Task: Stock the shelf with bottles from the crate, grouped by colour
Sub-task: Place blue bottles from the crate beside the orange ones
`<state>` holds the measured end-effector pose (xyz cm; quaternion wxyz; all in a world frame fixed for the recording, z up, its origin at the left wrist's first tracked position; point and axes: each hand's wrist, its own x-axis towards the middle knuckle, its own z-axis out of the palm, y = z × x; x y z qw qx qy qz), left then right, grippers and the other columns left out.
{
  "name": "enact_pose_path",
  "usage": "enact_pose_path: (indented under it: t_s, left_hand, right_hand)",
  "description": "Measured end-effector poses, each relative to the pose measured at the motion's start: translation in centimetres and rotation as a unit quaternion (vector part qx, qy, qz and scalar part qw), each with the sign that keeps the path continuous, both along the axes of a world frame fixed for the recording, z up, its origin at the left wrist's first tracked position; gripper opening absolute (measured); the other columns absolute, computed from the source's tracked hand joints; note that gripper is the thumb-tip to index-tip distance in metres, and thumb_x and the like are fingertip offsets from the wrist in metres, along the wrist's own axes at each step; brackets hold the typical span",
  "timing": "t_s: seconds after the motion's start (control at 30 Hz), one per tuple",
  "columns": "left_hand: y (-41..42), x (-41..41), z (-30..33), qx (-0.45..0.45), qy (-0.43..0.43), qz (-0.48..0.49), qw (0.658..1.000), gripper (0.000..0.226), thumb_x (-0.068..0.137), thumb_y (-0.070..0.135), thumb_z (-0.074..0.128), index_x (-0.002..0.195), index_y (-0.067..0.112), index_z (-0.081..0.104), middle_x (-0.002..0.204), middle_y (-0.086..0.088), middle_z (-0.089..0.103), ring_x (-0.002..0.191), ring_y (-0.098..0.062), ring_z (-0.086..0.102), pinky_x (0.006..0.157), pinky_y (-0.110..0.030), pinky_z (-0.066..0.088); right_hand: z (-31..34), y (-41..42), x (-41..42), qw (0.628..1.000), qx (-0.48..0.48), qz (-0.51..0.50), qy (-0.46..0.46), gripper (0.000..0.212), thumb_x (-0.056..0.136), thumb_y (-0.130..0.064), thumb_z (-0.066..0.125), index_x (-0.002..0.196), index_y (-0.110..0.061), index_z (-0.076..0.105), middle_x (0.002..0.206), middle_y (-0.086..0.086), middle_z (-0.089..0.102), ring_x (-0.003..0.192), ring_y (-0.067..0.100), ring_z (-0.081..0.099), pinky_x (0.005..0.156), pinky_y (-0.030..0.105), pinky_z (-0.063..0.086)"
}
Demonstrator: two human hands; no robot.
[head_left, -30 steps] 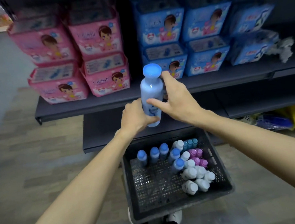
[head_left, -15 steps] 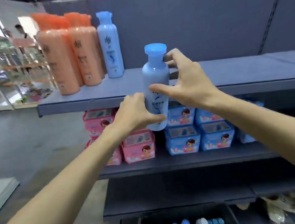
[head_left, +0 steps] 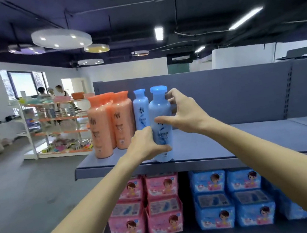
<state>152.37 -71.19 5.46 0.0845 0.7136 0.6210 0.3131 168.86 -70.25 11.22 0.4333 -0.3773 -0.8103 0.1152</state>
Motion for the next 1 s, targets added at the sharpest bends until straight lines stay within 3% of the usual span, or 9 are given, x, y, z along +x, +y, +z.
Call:
enact_pose_path:
  t_s: [0.07,0.2,0.3,0.37,0.63,0.83,1.0]
  left_hand:
    - [0.6,-0.4,-0.9,0.006,-0.023,0.018,1.0,0.065,0.059,0.053,0.078,0.103,0.017,0.045,0.095,-0.001,0.061,0.085,-0.022,0.06,0.066,-0.04,0.053]
    - [1.8,-1.0,-1.9,0.009,-0.032,0.05,0.998,0.058,0.074,0.043,0.077,0.1,0.014,0.034,0.092,-0.009,0.054,0.081,-0.029,0.052,0.051,-0.031,0.033]
    - [3.1,-2.0,-2.3,0.02,-0.027,0.079,0.996,0.054,0.08,0.039,0.075,0.103,0.013,0.033,0.1,-0.012,0.057,0.092,-0.035,0.055,0.065,-0.037,0.042]
    - [4.1,-2.8,-2.5,0.023,-0.028,0.096,0.995,0.052,0.081,0.038,0.074,0.102,0.012,0.034,0.101,-0.013,0.059,0.095,-0.038,0.057,0.073,-0.04,0.046]
    - [8.1,-4.0,-2.6,0.011,-0.057,0.12,0.991,0.046,0.087,0.032,0.07,0.11,0.005,0.04,0.117,-0.02,0.056,0.107,-0.042,0.054,0.082,-0.043,0.044]
    - [10.8,-4.0,-2.5,-0.005,-0.061,0.13,0.99,0.048,0.09,0.028,0.068,0.118,0.002,0.04,0.124,-0.021,0.055,0.115,-0.043,0.053,0.087,-0.045,0.045]
    - [11.6,-4.3,-2.7,-0.002,-0.056,0.124,0.991,0.048,0.091,0.027,0.067,0.119,0.0,0.04,0.123,-0.023,0.054,0.115,-0.044,0.052,0.086,-0.043,0.044]
  right_hand:
    - [-0.4,1.1,-0.9,1.0,-0.01,-0.002,-0.008,0.054,0.078,-0.034,0.081,0.115,-0.019,0.045,0.11,-0.003,0.062,0.091,0.018,0.065,0.078,0.037,0.058]
    - [-0.5,3.5,-2.7,0.999,-0.028,-0.021,-0.025,0.053,0.08,-0.036,0.079,0.114,-0.017,0.042,0.105,0.005,0.063,0.086,0.025,0.064,0.072,0.04,0.058]
    - [-0.3,5.3,-4.2,0.998,-0.048,-0.013,-0.032,0.053,0.082,-0.035,0.077,0.115,-0.017,0.039,0.102,0.004,0.061,0.078,0.024,0.062,0.062,0.036,0.059]
    - [-0.5,6.6,-5.5,0.998,-0.048,-0.014,-0.036,0.051,0.084,-0.034,0.075,0.114,-0.018,0.037,0.103,0.005,0.06,0.078,0.022,0.06,0.064,0.038,0.059]
    - [-0.5,11.6,-8.6,0.996,-0.064,-0.024,-0.063,0.055,0.088,-0.035,0.071,0.123,-0.014,0.033,0.107,0.012,0.061,0.089,0.029,0.062,0.071,0.035,0.051]
    - [-0.7,14.6,-9.4,0.995,-0.054,-0.04,-0.071,0.052,0.088,-0.035,0.071,0.118,-0.015,0.034,0.111,0.01,0.056,0.093,0.025,0.057,0.067,0.03,0.046]
    - [-0.9,15.4,-9.3,0.995,-0.04,-0.046,-0.081,0.054,0.088,-0.036,0.071,0.119,-0.012,0.035,0.108,0.009,0.047,0.082,0.019,0.047,0.057,0.022,0.034]
